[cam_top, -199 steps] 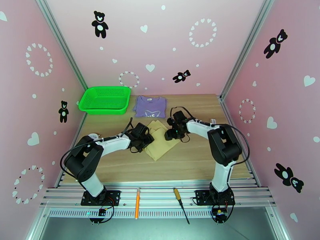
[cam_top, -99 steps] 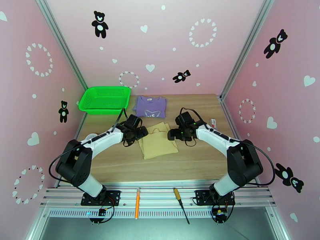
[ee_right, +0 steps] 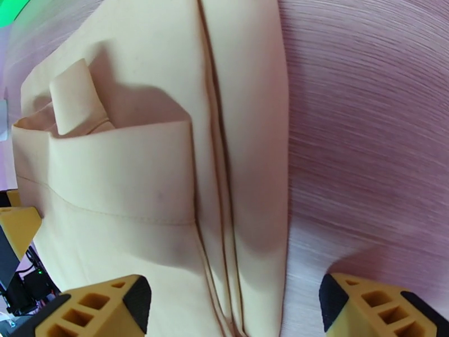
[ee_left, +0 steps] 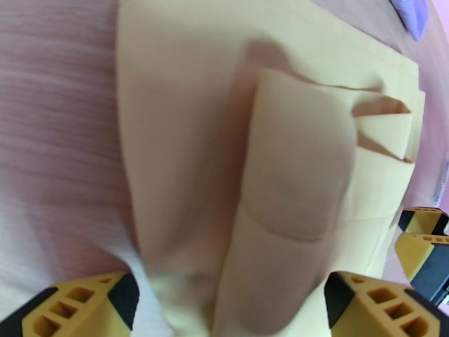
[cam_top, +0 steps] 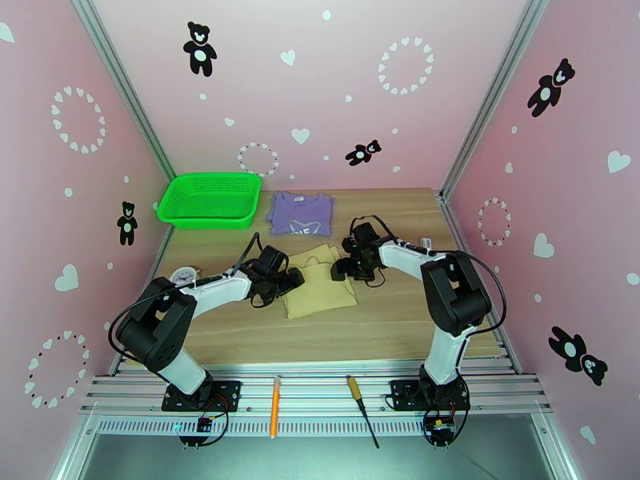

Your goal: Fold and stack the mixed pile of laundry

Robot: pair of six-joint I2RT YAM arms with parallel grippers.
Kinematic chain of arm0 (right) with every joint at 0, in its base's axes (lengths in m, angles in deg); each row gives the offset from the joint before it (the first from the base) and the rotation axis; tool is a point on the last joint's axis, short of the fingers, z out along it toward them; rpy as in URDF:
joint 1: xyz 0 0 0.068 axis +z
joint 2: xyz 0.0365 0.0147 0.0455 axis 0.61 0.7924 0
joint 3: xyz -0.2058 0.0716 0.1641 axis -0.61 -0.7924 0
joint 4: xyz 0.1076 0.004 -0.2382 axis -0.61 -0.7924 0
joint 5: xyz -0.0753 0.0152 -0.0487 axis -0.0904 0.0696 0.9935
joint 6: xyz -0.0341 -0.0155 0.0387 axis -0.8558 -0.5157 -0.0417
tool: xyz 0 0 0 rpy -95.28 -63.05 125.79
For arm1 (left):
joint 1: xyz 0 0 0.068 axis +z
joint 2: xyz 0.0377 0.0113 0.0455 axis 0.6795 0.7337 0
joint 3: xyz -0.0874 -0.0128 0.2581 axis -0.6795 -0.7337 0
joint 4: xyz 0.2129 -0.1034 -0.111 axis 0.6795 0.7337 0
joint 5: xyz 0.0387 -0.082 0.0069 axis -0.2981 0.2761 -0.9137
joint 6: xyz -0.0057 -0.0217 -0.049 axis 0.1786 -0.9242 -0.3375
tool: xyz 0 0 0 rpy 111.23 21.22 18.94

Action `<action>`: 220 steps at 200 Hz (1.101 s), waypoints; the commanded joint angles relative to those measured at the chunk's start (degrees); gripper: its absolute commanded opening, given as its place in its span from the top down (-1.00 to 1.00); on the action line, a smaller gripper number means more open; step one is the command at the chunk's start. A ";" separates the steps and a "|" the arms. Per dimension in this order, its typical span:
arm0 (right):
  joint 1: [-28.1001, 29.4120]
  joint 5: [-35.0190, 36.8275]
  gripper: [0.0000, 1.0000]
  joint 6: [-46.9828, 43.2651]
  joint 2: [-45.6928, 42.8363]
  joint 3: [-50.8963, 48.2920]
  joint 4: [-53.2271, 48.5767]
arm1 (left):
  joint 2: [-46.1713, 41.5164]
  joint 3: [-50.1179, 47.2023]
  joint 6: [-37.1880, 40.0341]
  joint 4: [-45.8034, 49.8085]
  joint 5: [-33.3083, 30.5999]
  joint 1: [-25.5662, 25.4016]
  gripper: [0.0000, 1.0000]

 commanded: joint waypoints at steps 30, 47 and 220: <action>3.99 -10.47 -0.54 3.03 4.58 -4.34 6.08 | 6.54 -0.74 -2.19 -6.65 3.36 -1.11 -0.62; 4.99 -10.65 -0.46 3.50 4.41 -4.66 6.11 | 7.66 -0.40 -2.28 -7.23 3.31 -1.36 -0.52; 5.84 2.39 1.00 -2.42 -3.42 22.50 -11.18 | -2.16 25.17 14.62 17.19 -17.98 -1.71 1.00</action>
